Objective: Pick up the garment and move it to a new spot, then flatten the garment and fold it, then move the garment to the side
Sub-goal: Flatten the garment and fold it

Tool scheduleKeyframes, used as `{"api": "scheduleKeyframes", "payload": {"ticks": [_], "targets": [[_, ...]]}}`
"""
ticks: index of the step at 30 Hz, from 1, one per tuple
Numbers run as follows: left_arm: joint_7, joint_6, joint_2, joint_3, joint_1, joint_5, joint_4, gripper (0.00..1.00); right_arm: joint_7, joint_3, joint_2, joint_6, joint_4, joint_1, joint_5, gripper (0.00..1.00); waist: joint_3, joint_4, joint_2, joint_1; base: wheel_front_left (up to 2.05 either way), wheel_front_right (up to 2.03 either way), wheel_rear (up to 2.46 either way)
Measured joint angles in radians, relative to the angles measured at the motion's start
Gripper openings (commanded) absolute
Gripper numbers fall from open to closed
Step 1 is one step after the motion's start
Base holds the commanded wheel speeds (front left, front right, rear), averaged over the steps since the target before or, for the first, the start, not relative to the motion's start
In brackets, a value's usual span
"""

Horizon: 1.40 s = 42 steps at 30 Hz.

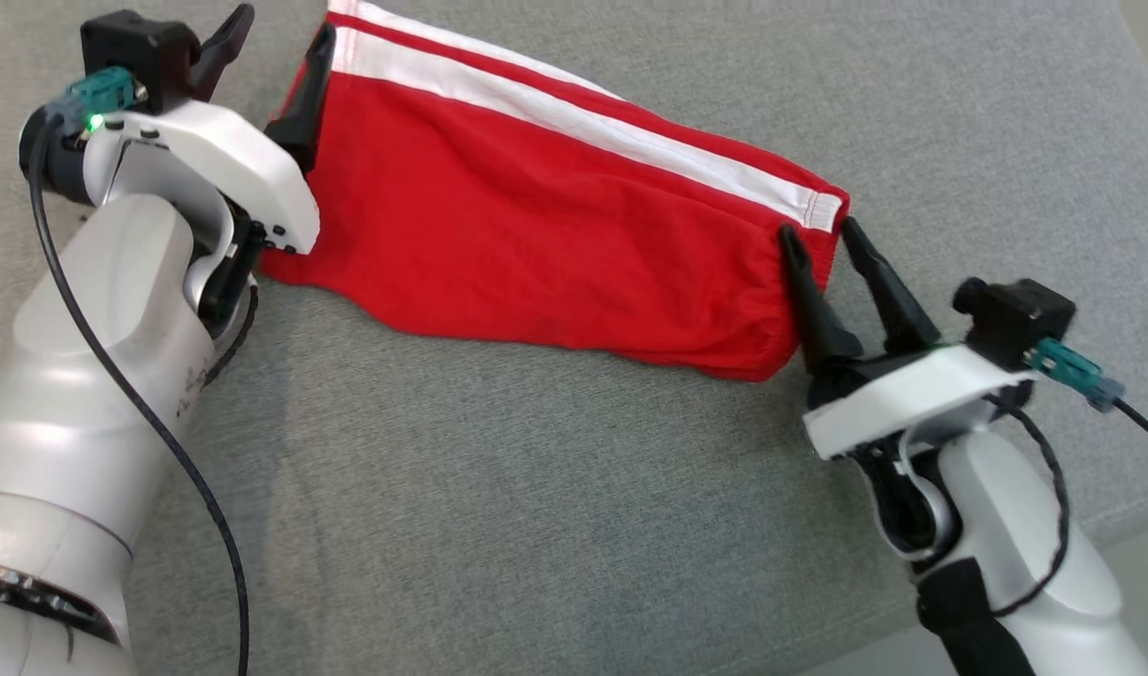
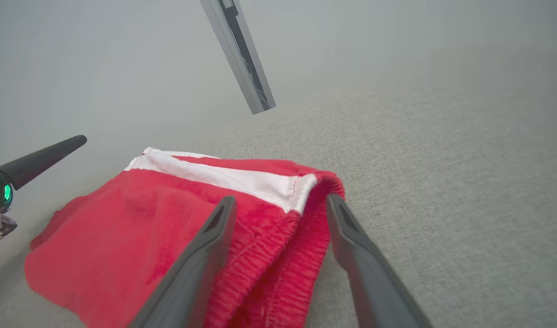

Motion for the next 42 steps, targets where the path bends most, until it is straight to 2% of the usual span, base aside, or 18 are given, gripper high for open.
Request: {"api": "scheduleKeyframes", "payload": {"ticks": [4,6,7,8,14,21,28,38,42], "targets": [[-0.012,0.059,0.002,0.056,0.056,0.011,-0.078,1.0,-0.001,-0.052,-0.037,0.0,-0.06,0.067,-0.033,1.0,-0.024,0.031,0.0,0.0,0.0,0.0,0.0],[-0.014,0.105,0.013,0.111,0.102,0.041,-0.188,1.0,-0.001,-0.08,-0.047,0.0,-0.102,0.102,-0.07,1.0,-0.036,0.05,0.0,0.0,0.0,0.0,0.0],[-0.014,0.149,0.028,0.171,0.179,0.077,-0.305,1.0,-0.001,-0.112,-0.048,0.0,-0.149,0.132,-0.095,1.0,-0.048,0.069,0.0,0.0,0.0,0.0,0.0],[-0.014,0.169,0.035,0.204,0.228,0.093,-0.359,1.0,0.0,-0.128,-0.048,0.0,-0.17,0.147,-0.104,1.0,-0.056,0.078,0.0,0.0,0.0,0.0,0.0],[-0.015,0.236,0.049,0.355,0.474,0.193,-0.642,1.0,0.004,-0.21,-0.047,0.0,-0.272,0.208,-0.171,1.0,-0.106,0.127,0.0,0.0,0.0,0.0,0.0],[-0.015,0.254,0.051,0.437,0.686,0.261,-0.805,1.0,0.021,-0.266,-0.047,0.0,-0.319,0.266,-0.243,1.0,-0.176,0.16,0.0001,0.0,0.0,0.0,0.0],[-0.015,0.264,0.063,0.441,0.813,0.29,-0.852,1.0,0.041,-0.303,-0.043,0.0,-0.347,0.343,-0.274,1.0,-0.235,0.168,0.0,0.0,0.0,0.0,0.0],[0.014,0.26,0.078,0.422,0.824,0.288,-0.85,1.0,0.072,-0.311,-0.027,0.0,-0.379,0.37,-0.271,1.0,-0.246,0.156,0.0,0.0,0.0,0.0,0.0],[0.037,0.237,0.082,0.403,0.768,0.293,-0.837,1.0,0.077,-0.302,-0.023,0.0,-0.384,0.367,-0.266,1.0,-0.232,0.147,0.0001,0.0,0.0,0.0,0.0]]}}
